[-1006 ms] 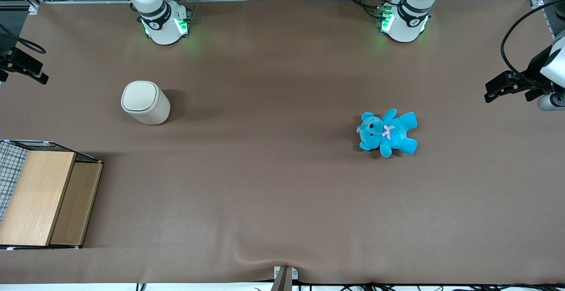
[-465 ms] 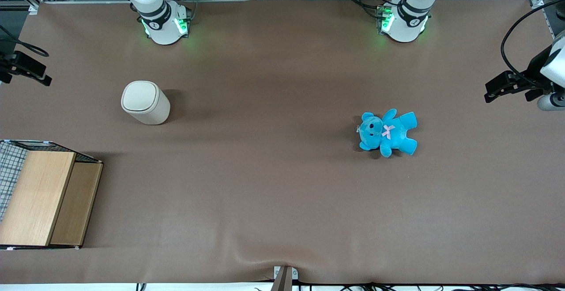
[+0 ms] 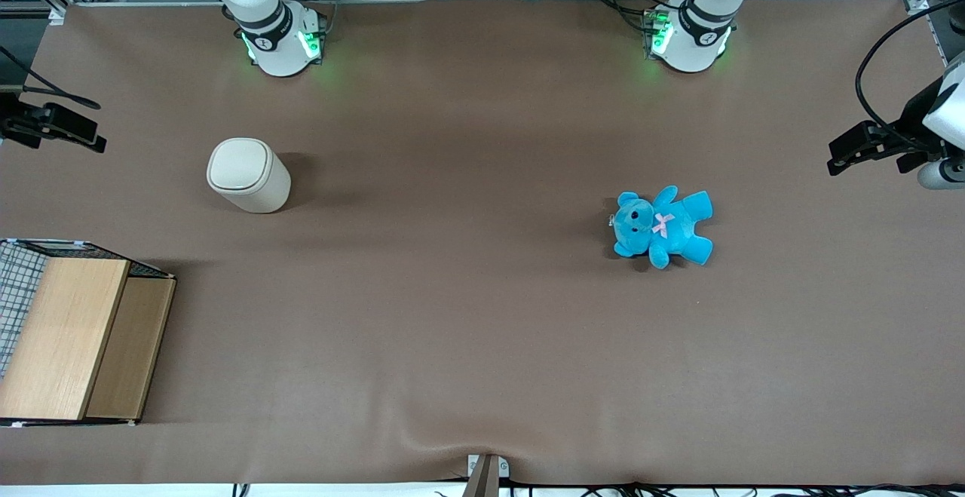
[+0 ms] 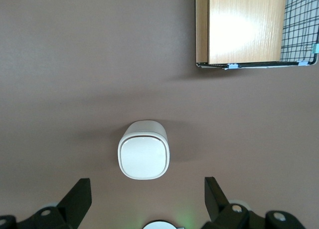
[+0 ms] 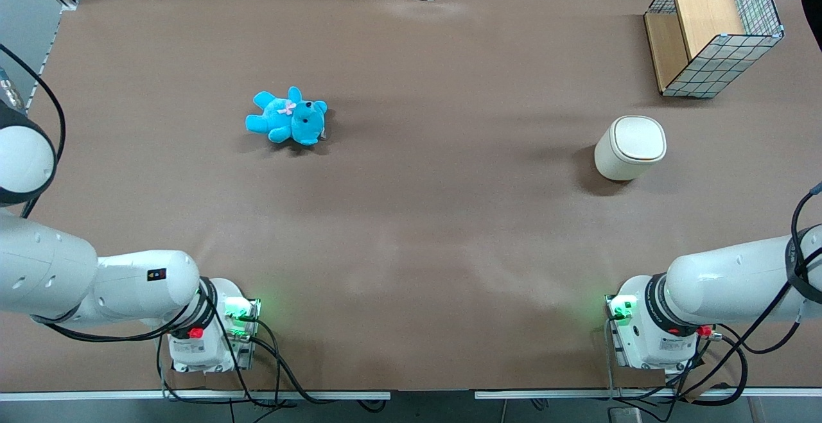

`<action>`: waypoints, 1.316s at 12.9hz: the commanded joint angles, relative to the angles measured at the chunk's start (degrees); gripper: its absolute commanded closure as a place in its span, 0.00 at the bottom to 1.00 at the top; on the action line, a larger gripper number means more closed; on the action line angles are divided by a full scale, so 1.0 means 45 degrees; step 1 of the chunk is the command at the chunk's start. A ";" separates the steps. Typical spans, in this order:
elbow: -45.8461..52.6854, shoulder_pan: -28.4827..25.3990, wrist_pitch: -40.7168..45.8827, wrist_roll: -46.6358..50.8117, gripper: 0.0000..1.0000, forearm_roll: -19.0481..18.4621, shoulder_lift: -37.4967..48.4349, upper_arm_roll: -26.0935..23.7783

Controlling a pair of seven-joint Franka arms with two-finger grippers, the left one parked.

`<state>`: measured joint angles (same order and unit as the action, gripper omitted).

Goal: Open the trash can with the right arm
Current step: 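Move the right gripper toward the white trash can's lid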

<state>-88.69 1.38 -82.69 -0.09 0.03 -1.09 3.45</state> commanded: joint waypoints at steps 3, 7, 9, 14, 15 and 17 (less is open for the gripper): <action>-0.0368 0.0144 -0.0024 -0.0059 0.50 0.0227 -0.0481 -0.0161; -0.1364 0.0163 -0.0336 -0.0059 1.00 0.0247 -0.0268 -0.0161; -0.1676 0.0163 -0.0375 -0.0078 1.00 0.0247 -0.0112 -0.0181; -0.4348 0.0182 -0.2207 -0.0253 1.00 0.0247 0.1294 -0.0142; -0.4799 0.0221 -0.2540 -0.0506 1.00 0.0247 0.1412 -0.0103; -0.5755 0.0261 -0.3068 -0.0664 1.00 0.0402 0.1704 -0.0064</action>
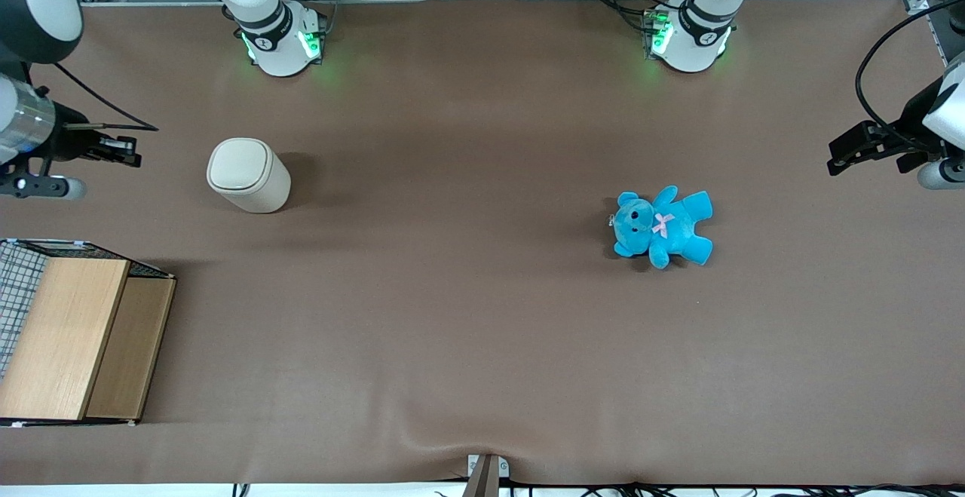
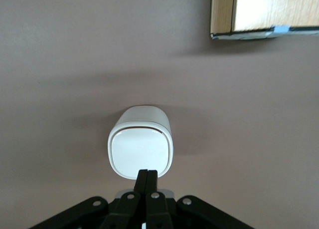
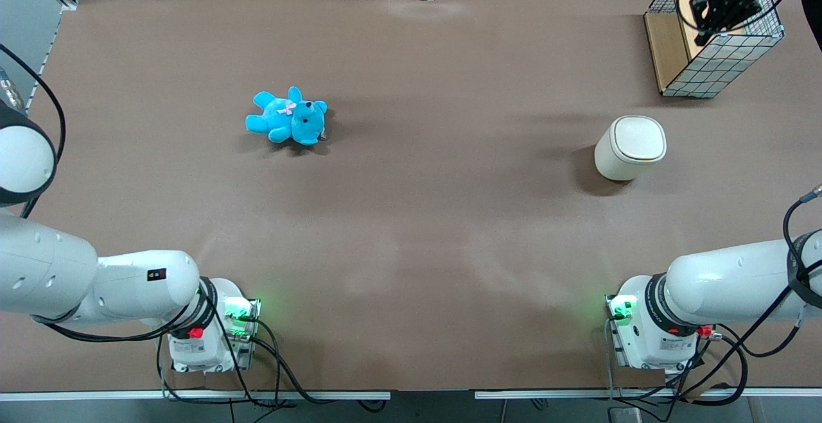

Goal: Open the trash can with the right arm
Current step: 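Move the right gripper toward the white trash can's lid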

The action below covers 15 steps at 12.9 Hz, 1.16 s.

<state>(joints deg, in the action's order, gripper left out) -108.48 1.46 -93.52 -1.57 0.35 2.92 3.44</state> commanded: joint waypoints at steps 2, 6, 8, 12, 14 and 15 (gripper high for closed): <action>-0.2568 0.0242 -0.1557 -0.0355 1.00 0.0527 0.1302 -0.0023; -0.3741 0.0262 -0.2416 -0.0569 1.00 0.0546 0.1343 0.0173; -0.4485 0.0242 -0.3140 -0.0802 1.00 0.0547 0.1324 0.0484; -0.5129 0.0242 -0.3628 -0.0882 1.00 0.0547 0.1206 0.0485; -0.5929 0.0242 -0.4506 -0.0882 1.00 0.0547 0.1206 0.0485; -0.6204 0.0242 -0.4800 -0.0882 1.00 0.0547 0.1187 0.0485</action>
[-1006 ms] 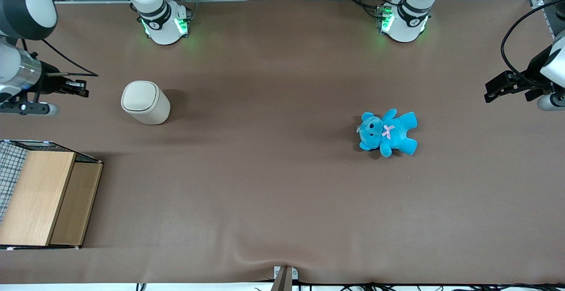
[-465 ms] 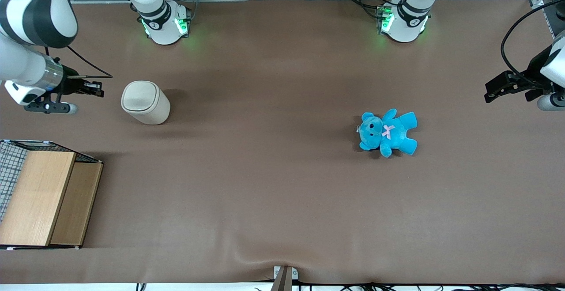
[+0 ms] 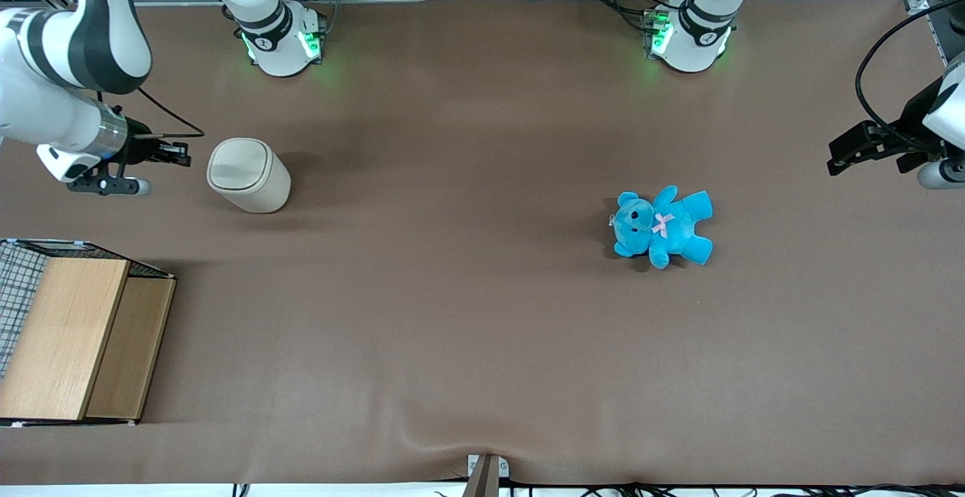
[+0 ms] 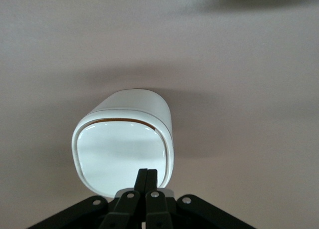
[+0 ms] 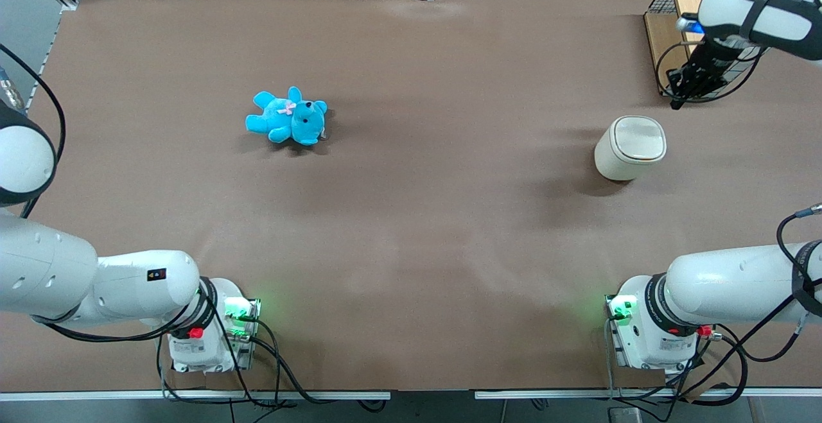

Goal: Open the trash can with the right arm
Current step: 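Move the right gripper toward the white trash can's lid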

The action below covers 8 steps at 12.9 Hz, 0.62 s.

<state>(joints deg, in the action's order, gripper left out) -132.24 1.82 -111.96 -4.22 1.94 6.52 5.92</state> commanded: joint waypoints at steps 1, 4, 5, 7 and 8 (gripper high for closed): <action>-0.1178 0.0161 -0.1074 -0.0273 1.00 0.0194 0.0349 -0.0065; -0.1648 0.0161 -0.1566 -0.0273 1.00 0.0194 0.0310 -0.0065; -0.1707 0.0161 -0.1566 -0.0273 1.00 0.0213 0.0310 -0.0065; -0.1999 0.0161 -0.1741 -0.0273 1.00 0.0252 0.0310 -0.0065; -0.2175 0.0161 -0.1916 -0.0273 1.00 0.0253 0.0329 -0.0065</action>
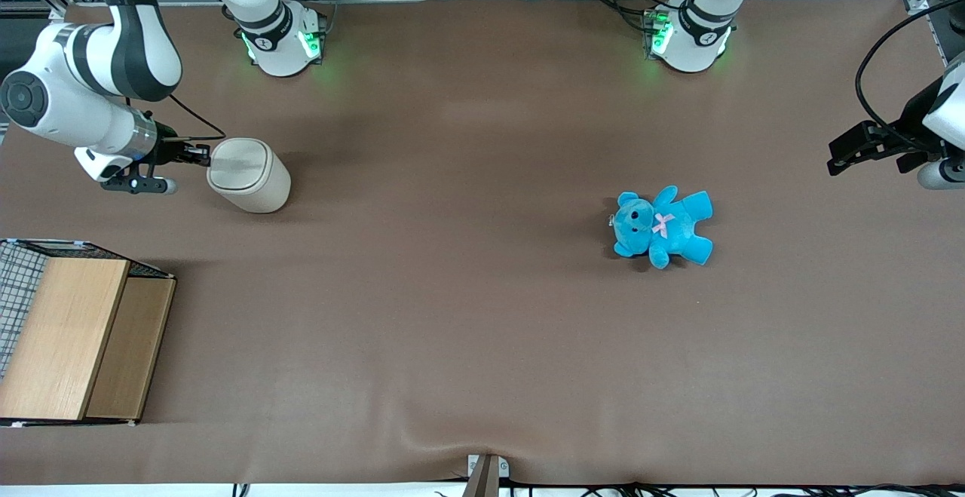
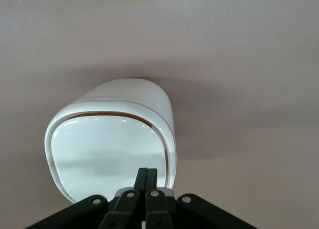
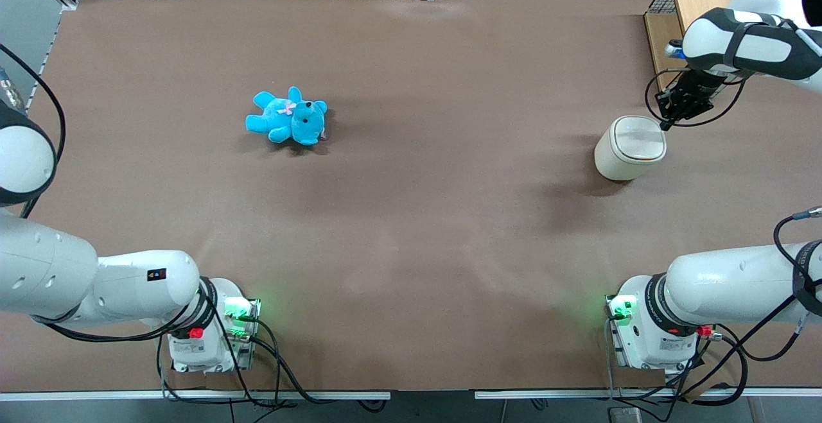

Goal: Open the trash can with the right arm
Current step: 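Lower the right gripper onto the lid edge of the white trash can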

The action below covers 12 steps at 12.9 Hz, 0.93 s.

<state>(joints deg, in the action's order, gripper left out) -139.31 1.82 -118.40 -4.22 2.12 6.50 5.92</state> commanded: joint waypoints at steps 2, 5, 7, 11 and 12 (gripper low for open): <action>-0.0645 0.0141 -0.0583 -0.0273 1.00 0.0213 0.0197 -0.0065; -0.0684 0.0122 -0.0583 -0.0273 1.00 0.0232 0.0118 -0.0065; -0.0684 0.0141 -0.0603 -0.0273 1.00 0.0232 -0.0019 -0.0065; -0.0684 0.0141 -0.0739 -0.0273 1.00 0.0232 -0.0272 -0.0065; -0.0684 0.0141 -0.0798 -0.0273 1.00 0.0232 -0.0389 -0.0065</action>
<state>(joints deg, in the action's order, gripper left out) -141.56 1.82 -120.32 -4.22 2.22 5.31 5.91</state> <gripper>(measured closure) 0.991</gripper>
